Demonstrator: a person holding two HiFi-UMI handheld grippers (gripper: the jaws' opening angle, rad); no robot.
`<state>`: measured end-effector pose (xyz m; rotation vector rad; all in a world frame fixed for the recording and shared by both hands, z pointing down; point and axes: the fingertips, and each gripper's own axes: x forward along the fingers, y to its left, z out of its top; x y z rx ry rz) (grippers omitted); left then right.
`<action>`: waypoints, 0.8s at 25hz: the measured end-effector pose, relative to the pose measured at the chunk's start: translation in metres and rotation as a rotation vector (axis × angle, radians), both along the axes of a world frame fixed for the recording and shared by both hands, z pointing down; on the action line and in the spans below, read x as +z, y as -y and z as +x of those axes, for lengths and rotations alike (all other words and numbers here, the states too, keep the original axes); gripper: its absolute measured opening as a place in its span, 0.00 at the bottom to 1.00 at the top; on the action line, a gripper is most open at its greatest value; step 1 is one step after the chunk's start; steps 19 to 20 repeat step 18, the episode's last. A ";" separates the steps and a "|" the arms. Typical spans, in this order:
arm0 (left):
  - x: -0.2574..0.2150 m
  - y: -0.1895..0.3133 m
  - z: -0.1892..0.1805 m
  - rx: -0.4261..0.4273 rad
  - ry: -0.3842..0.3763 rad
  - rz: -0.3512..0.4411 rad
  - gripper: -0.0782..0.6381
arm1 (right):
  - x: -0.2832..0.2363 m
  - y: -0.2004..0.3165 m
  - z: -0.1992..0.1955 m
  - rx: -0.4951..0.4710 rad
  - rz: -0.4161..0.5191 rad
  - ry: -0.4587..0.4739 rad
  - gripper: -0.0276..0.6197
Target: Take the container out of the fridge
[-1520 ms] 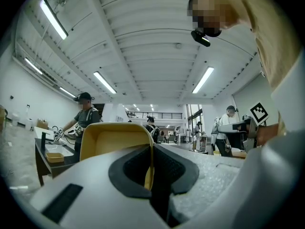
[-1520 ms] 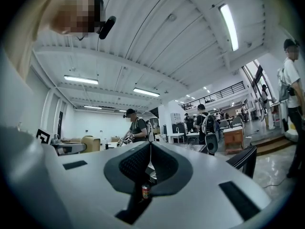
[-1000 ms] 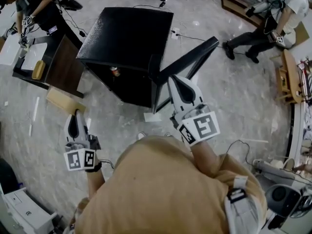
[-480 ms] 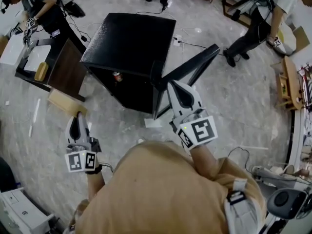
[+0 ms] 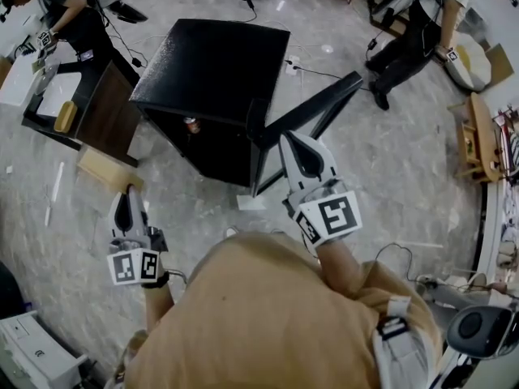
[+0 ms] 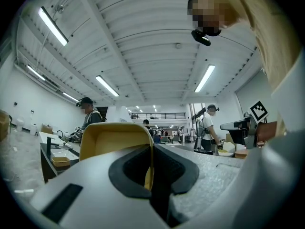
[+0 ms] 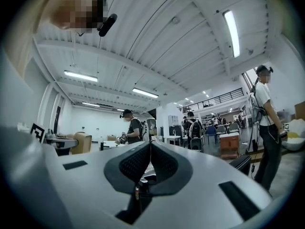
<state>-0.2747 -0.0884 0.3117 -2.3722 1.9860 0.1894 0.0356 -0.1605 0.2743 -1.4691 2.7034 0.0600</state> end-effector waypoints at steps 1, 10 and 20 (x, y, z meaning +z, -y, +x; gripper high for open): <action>0.000 0.001 0.001 0.001 -0.001 -0.003 0.13 | -0.001 0.001 0.001 0.000 0.000 0.000 0.05; -0.002 -0.004 0.004 -0.005 -0.004 -0.004 0.13 | -0.003 -0.002 0.005 0.000 0.001 0.012 0.05; -0.003 -0.009 0.007 -0.009 -0.005 -0.005 0.13 | -0.006 -0.006 0.005 -0.007 0.004 0.018 0.05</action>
